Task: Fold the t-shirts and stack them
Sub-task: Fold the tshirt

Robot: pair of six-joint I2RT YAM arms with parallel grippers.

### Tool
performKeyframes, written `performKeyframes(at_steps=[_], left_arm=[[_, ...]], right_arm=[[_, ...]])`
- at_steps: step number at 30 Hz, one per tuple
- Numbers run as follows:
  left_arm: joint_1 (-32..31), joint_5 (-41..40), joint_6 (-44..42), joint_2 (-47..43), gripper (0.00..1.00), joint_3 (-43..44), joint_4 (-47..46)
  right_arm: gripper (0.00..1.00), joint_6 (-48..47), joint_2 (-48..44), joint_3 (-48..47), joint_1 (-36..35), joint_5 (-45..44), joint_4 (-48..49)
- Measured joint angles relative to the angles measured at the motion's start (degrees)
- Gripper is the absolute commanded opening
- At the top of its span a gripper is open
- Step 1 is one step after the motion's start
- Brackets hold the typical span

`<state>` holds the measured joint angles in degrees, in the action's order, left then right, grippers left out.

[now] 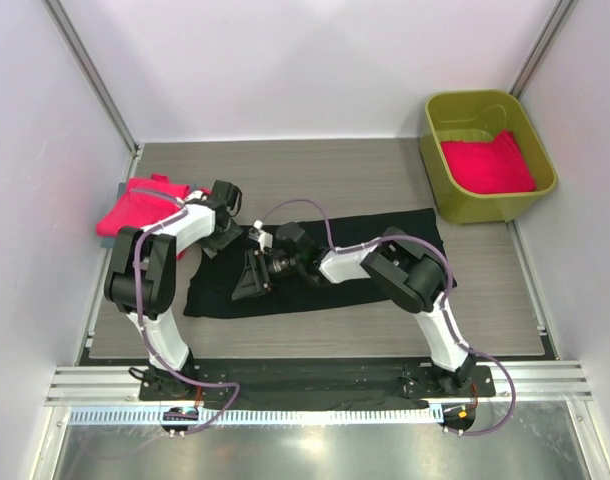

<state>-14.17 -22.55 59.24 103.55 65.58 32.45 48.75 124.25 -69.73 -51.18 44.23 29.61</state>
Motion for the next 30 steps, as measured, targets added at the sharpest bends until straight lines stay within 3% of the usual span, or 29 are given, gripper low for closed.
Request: performKeyframes(at_steps=[11, 19, 24, 30], left_arm=[[0.0, -0.5, -1.2, 0.5, 0.62, 0.7, 0.2], [0.0, 0.2, -1.7, -1.5, 0.64, 0.1, 0.2], [-0.3, 1.5, -2.8, -10.5, 0.66, -4.0, 0.0], [-2.1, 3.5, -2.3, -27.2, 0.65, -13.7, -0.5]], right_arm=[[0.65, 2.1, -12.1, 7.5, -9.7, 0.1, 1.3], [0.60, -3.7, -17.8, 7.7, -7.1, -6.7, -7.0], [0.56, -7.7, -21.7, 9.2, -2.4, -13.5, -14.3], [0.49, -13.4, -33.6, 14.8, 5.5, -29.0, -28.2]])
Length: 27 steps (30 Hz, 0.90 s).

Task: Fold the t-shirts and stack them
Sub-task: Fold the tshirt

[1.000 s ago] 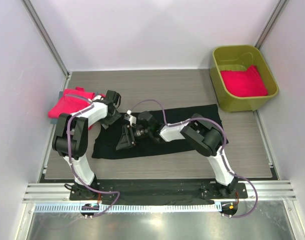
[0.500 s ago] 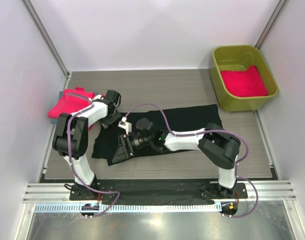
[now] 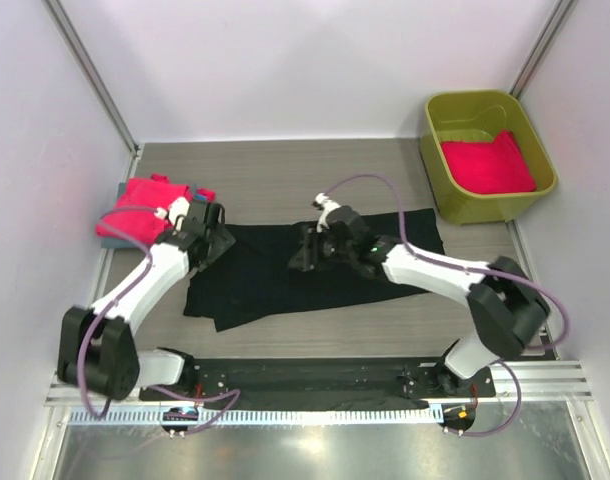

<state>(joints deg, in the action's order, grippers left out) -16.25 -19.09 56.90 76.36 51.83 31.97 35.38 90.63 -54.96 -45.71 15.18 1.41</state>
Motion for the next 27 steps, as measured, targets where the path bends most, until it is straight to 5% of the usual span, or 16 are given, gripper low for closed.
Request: performKeyframes(at_steps=[9, 15, 27], left_arm=[[-1.4, 4.3, 1.2, -16.2, 0.68, -14.7, -1.5], [-1.4, 9.0, 2.9, -19.1, 0.68, -21.2, -4.7], [-1.4, 11.4, 6.2, -13.4, 0.67, -23.5, -11.5]], right_arm=[[0.02, -0.8, -20.6, 12.3, 13.4, -25.3, -15.8], [0.01, 4.3, -25.3, 17.2, 21.4, -34.7, -22.8], [0.01, 11.3, -12.7, 17.2, 28.0, -39.0, -25.9]])
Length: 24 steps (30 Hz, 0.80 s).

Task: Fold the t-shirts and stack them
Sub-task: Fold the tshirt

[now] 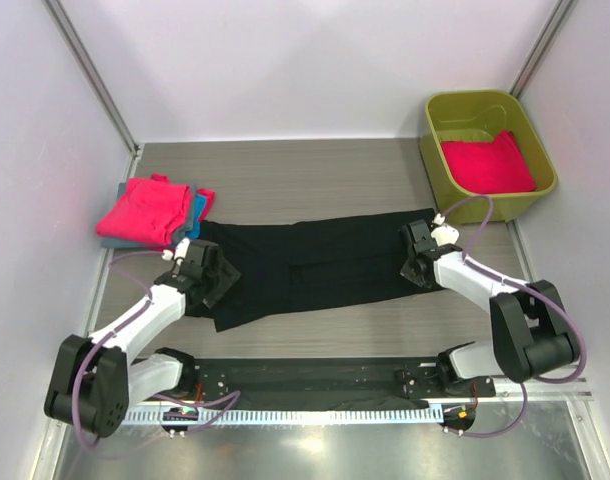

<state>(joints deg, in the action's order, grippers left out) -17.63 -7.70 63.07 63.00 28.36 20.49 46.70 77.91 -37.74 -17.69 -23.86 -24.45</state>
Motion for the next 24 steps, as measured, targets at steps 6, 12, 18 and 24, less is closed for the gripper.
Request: performKeyframes(at_steps=[6, 12, 18, 24], left_arm=[[-0.7, -0.2, 0.1, 4.7, 0.68, 1.1, -2.3], [-1.1, -0.5, 1.4, 12.5, 0.66, 5.8, -4.9], [-1.9, -0.2, 0.9, 25.1, 0.64, 15.5, -8.8], [-2.8, 1.7, -2.1, 41.2, 0.50, 32.5, -11.0]], right_arm=[[0.01, 2.1, 3.4, -1.2, 0.8, -1.1, 0.3], [0.01, 4.3, 3.5, -1.1, 0.9, -1.4, 0.4], [0.01, 6.7, -0.4, 1.9, -5.8, -1.5, -0.5], [0.01, 10.5, -1.2, 1.8, -23.3, 0.3, -2.9]])
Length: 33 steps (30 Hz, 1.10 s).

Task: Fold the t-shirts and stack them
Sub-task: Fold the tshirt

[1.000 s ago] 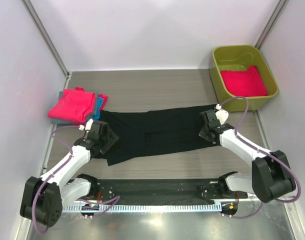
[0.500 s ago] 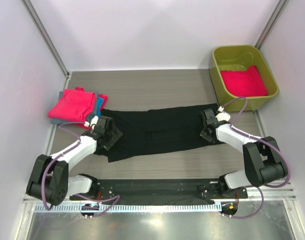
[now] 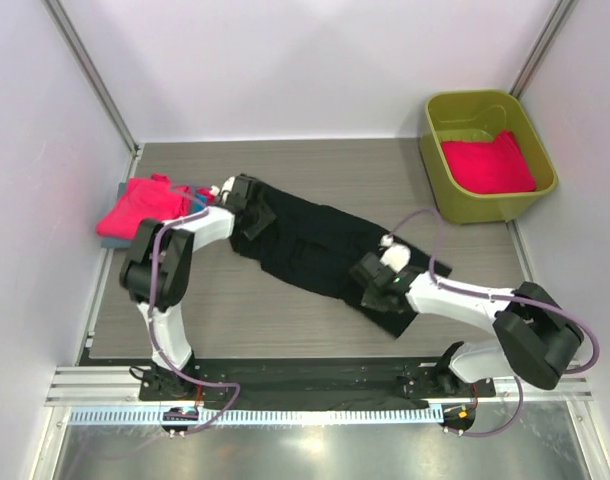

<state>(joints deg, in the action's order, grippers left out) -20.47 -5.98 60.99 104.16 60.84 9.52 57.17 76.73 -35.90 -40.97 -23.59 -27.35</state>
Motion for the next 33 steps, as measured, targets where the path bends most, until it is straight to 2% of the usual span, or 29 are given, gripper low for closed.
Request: performKeyframes(at_steps=[5, 9, 13, 17, 20, 23, 25, 27, 29, 33], left_arm=[[-1.2, 2.9, -3.3, 14.2, 0.54, 18.6, -0.8], [-1.8, 5.9, -7.3, 26.2, 0.56, 36.0, 0.2], [-1.9, 9.2, -10.6, 38.6, 0.55, 54.9, 0.6], [-0.9, 14.4, -12.4, 47.4, 0.60, 68.4, 0.1], [0.4, 19.3, -12.5, 48.7, 0.68, 69.5, -2.6], [1.6, 21.5, -13.7, 47.5, 0.78, 67.2, -5.1], [2.0, 22.0, -15.0, 44.7, 0.90, 62.9, -5.9], [2.3, 22.3, -15.8, 40.2, 1.00, 57.2, -5.9], [2.6, 23.3, -17.0, 33.9, 1.00, 49.4, -6.9], [2.9, 24.6, -18.5, 24.0, 1.00, 39.9, -7.5]], right_arm=[[0.01, 1.0, 4.1, -3.9, -14.0, 4.5, 0.7], [0.01, -0.3, 14.7, -13.7, -21.7, 10.5, 3.4], [0.01, -3.1, 25.0, -25.0, -26.3, 16.0, 8.9], [0.05, -6.3, 25.4, -28.3, -26.9, 19.7, 11.3], [0.07, -9.1, 23.9, -30.0, -23.6, 22.6, 11.8], [0.11, -12.1, 19.4, -29.4, -16.6, 24.7, 12.2], [0.15, -14.1, 15.3, -28.0, -10.4, 25.3, 12.5], [0.24, -16.6, 11.3, -26.3, -4.3, 25.4, 12.7], [0.36, -19.4, 7.4, -24.3, 2.2, 24.5, 12.8], [0.48, -23.8, 4.8, -22.6, 11.2, 24.0, 12.3]])
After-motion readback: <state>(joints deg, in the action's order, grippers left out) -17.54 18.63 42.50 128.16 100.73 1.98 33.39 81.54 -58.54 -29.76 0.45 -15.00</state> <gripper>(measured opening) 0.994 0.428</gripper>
